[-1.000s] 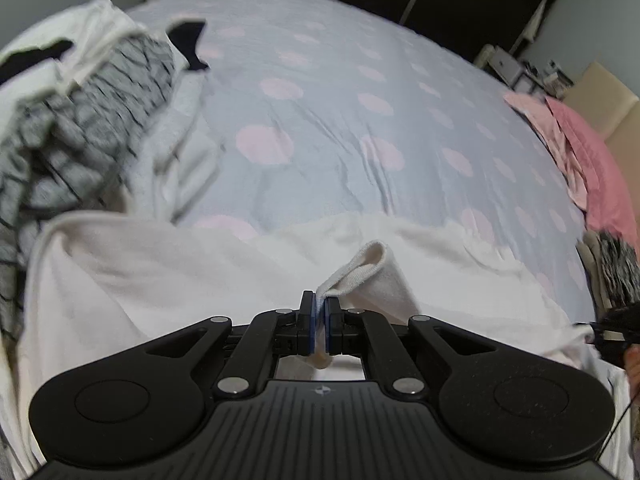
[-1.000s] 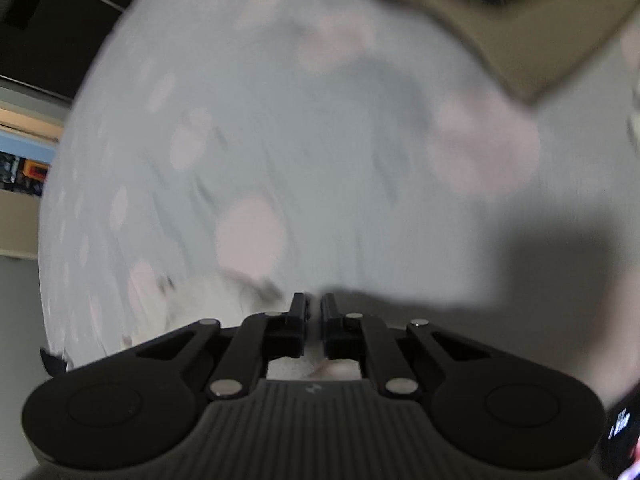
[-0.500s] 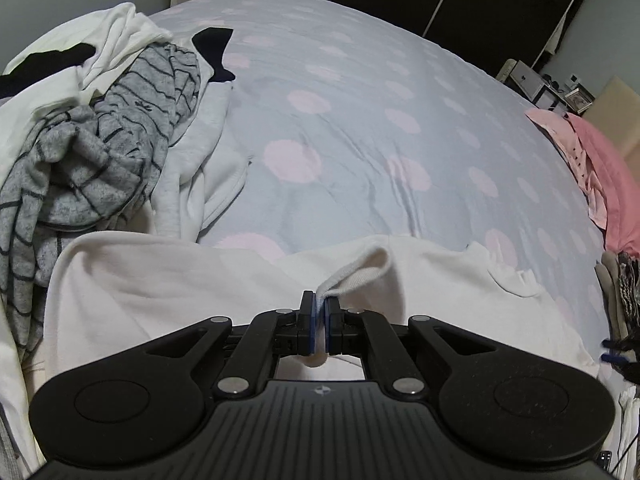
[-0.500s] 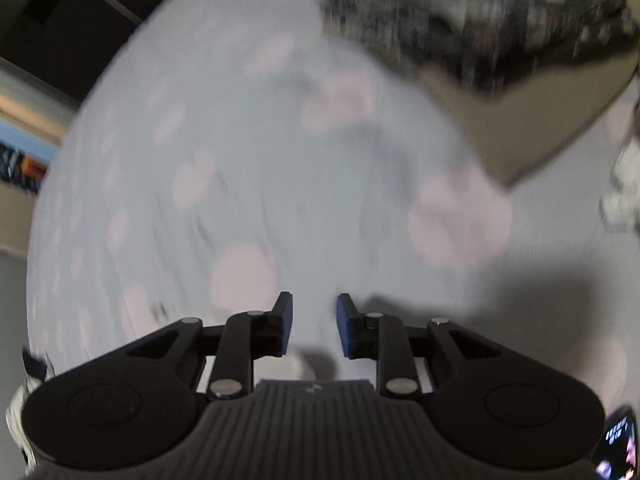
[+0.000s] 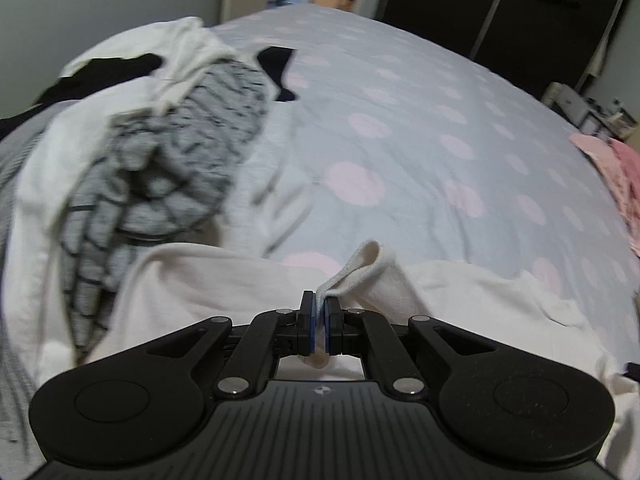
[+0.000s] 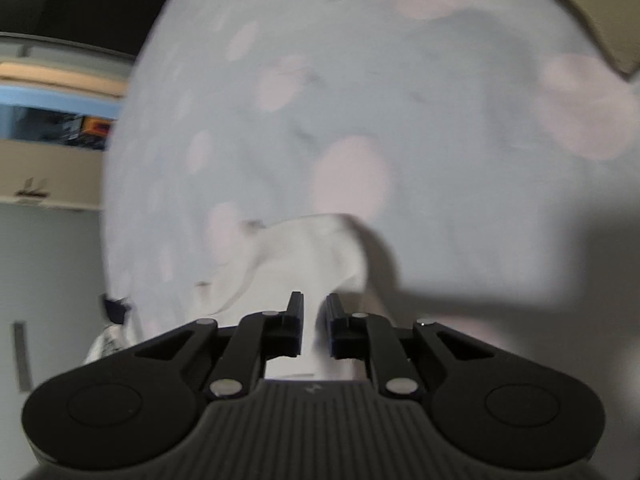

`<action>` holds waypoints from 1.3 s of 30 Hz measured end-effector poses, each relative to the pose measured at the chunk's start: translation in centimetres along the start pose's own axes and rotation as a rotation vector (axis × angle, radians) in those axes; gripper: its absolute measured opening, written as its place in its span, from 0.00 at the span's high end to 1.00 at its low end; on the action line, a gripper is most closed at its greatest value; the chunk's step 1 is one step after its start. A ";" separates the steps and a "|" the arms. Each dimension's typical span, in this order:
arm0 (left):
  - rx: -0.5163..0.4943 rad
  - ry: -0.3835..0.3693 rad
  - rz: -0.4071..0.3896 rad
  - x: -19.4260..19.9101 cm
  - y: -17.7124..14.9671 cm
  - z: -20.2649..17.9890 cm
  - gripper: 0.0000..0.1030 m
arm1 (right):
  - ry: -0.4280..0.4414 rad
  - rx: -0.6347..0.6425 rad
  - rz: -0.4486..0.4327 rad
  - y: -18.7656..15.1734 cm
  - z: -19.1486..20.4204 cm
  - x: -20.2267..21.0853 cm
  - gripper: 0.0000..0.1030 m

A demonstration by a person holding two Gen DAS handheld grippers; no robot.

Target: Fold clothes

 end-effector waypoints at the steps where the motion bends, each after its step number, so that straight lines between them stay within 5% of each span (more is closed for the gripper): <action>1: 0.008 0.013 0.004 -0.1 0.0 0.4 0.98 | 0.008 0.009 -0.012 0.0 0.3 0.2 0.85; 8: 0.034 0.060 0.021 -0.3 0.0 2.0 0.98 | -0.094 -0.022 -0.068 0.8 -2.1 1.9 0.85; 10: 0.036 0.058 0.022 -0.2 -0.1 2.1 0.98 | -0.116 -0.039 -0.071 0.8 -2.8 2.0 0.74; 18: 0.047 0.038 0.017 0.1 0.0 2.0 0.98 | -0.074 -0.118 -0.023 0.5 -2.5 0.2 0.70; 21: 0.051 0.019 0.012 0.2 0.2 1.9 0.98 | -0.073 -0.110 -0.014 0.6 -1.5 0.2 0.98; 29: 0.061 -0.022 0.001 0.6 0.8 1.5 0.98 | -0.109 0.004 -0.278 3.8 0.8 4.2 0.98; 39: 0.032 -0.060 0.042 -0.2 0.5 1.1 0.98 | -0.173 0.167 -0.321 2.6 2.1 4.1 0.90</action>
Point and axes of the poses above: each gripper's, at about its wrist camera, not at the fingertips, and x roughly against the way its jaws point, z to its left, y to its top, the point moved 5 cm from there along -x, roughly the way its jaws point, and after that the axes turned 3 degrees about -z, right-handed, at the moved point
